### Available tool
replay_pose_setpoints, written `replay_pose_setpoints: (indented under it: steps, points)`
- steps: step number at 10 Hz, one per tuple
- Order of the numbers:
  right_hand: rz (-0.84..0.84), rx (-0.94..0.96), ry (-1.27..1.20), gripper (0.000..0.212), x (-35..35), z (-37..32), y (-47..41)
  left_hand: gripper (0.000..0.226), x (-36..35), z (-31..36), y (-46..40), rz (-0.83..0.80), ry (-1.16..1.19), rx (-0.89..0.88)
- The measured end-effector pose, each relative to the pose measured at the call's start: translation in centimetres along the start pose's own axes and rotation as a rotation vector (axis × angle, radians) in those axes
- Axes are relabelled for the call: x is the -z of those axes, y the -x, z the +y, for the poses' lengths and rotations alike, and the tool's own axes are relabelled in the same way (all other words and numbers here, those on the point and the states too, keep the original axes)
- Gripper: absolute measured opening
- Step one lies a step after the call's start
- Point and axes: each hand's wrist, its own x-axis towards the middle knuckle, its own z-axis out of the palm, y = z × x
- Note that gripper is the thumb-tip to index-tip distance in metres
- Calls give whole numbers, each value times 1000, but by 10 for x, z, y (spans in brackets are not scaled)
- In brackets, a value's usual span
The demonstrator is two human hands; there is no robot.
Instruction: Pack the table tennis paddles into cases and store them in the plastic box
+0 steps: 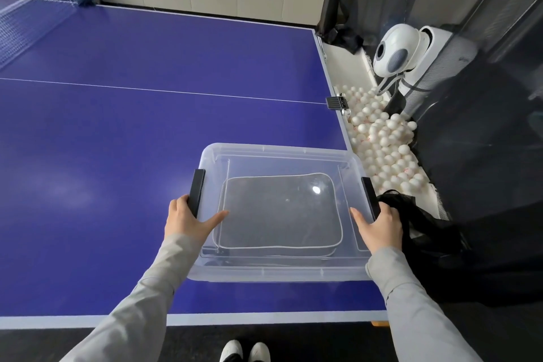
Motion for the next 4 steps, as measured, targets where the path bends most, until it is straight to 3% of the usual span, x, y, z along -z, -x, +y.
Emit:
replay_pose_setpoints:
  steps: [2, 3, 4]
  points:
    - [-66, -3, 31, 72, 5, -4, 2, 98, 2, 1, 3, -70, -90, -27]
    - [-47, 101, 59, 74, 7, -14, 0, 101, 8, 8, -1, -74, -178, -107]
    - [-20, 230, 11, 70, 9, -42, -3, 90, 19, 31, -8, -64, -213, -235]
